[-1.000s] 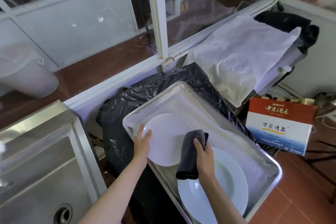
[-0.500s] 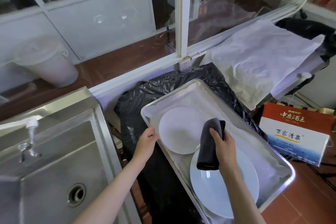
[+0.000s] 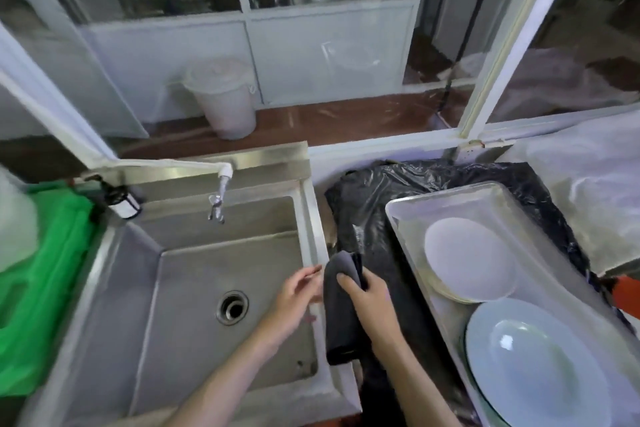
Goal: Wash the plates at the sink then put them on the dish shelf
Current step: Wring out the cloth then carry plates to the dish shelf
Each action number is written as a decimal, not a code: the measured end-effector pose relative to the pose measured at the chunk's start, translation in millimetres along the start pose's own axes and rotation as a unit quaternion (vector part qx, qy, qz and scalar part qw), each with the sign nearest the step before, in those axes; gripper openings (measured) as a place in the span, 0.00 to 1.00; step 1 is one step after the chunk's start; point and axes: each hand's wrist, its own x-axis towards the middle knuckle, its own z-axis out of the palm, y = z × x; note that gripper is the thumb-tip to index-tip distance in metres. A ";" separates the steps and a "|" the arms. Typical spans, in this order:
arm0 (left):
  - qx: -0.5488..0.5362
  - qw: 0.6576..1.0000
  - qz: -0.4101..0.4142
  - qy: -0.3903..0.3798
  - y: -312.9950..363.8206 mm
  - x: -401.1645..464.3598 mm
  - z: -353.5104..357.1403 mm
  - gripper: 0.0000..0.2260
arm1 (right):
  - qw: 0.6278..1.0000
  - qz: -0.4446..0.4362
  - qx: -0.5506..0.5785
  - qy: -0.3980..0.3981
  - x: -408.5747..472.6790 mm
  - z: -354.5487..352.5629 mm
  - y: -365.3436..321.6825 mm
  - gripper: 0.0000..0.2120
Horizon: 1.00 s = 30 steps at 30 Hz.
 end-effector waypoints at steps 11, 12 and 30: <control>-0.208 0.971 -0.083 0.084 -64.5 -97.0 -129.1 0.15 | 0.972 -0.072 -0.117 -0.190 -66.8 172.7 16.9 0.17; -0.212 0.970 -0.083 0.087 -71.5 -100.4 -136.9 0.15 | 0.972 -0.067 -0.112 -0.194 -70.8 179.8 18.4 0.19; -0.387 0.904 -0.110 0.146 -105.6 -102.0 -164.0 0.16 | 0.988 -0.018 -0.036 -0.146 -79.2 187.9 17.6 0.10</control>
